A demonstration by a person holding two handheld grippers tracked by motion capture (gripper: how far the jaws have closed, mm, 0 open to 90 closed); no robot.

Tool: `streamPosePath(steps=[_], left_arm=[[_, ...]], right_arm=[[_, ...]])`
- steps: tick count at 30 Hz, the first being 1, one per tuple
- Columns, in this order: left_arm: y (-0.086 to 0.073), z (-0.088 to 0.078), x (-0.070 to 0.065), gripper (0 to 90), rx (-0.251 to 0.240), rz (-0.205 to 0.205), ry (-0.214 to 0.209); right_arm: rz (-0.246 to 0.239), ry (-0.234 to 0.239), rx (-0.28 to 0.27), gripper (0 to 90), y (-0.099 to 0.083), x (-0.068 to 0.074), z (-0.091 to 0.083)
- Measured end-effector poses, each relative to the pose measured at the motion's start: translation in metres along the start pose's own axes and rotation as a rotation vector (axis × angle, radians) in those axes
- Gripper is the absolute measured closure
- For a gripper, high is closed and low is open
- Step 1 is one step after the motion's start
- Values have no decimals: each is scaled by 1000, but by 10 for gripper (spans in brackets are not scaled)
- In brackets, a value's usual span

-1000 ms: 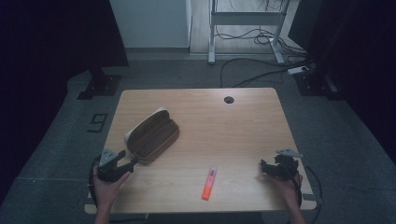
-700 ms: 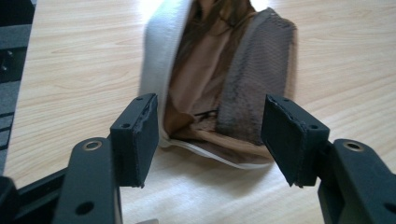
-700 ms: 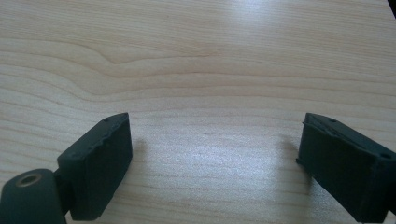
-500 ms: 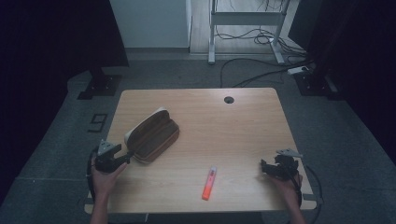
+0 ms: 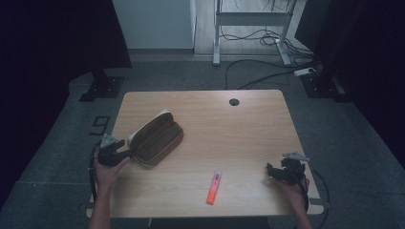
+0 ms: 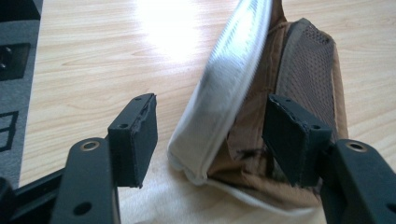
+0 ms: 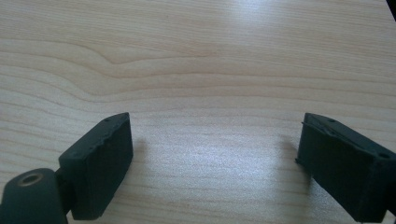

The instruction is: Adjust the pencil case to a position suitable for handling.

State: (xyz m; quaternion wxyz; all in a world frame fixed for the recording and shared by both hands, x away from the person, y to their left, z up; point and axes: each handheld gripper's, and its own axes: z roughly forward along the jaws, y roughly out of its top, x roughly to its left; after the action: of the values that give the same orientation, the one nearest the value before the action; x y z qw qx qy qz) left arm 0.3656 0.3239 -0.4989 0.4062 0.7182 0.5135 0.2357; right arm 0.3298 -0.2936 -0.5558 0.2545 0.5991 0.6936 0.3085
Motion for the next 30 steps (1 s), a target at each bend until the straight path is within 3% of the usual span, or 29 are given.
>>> streamPosePath(steps=[13,14,18,23,30], left_arm=[[6,21,1,402,42,9,-1],[6,22,0,430,38,12,0],[6,23,-2,695,46,4,25],[6,21,-3,786,56,21,23],[5,17,-9,831,14,22,26]], right_arm=[[3,-2,-2,106,0,0,0],[3,-2,-2,106,0,0,0],[1,-3,-3,109,0,0,0],[1,-3,-3,112,0,0,0],[4,-5,-4,115,0,0,0]])
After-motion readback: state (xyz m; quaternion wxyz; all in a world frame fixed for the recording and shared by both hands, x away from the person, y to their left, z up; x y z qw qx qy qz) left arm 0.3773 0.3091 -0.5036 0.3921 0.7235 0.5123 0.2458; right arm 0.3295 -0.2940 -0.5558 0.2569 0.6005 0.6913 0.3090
